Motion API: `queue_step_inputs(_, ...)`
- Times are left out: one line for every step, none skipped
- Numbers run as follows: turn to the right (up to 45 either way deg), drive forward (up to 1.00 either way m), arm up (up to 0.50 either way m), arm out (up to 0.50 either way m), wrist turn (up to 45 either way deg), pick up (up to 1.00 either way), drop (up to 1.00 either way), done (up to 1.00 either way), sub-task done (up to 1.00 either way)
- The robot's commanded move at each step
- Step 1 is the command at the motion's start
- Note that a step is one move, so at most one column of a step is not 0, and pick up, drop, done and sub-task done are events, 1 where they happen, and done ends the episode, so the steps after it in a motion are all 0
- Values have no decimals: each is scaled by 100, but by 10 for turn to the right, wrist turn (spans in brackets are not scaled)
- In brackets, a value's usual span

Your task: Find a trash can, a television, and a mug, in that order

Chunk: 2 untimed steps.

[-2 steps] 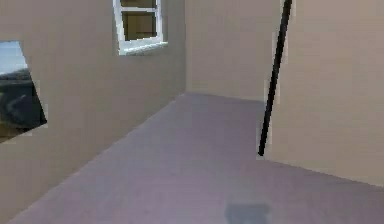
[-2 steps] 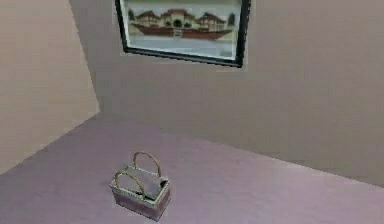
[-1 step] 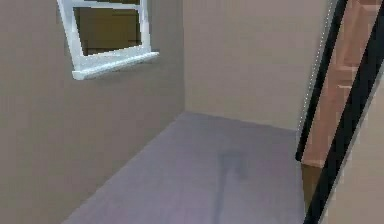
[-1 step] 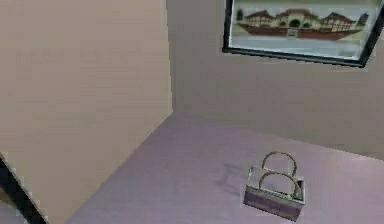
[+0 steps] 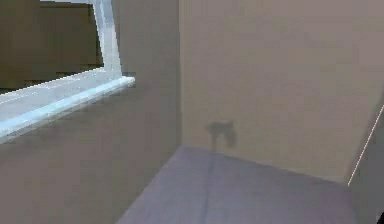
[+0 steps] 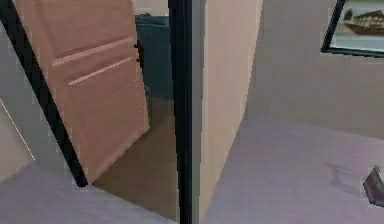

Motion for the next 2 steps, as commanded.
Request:
queue_step_inputs(450,0,0,0,0,0,0,0,0)
queue_step_inputs(150,0,0,0,0,0,0,0,0)
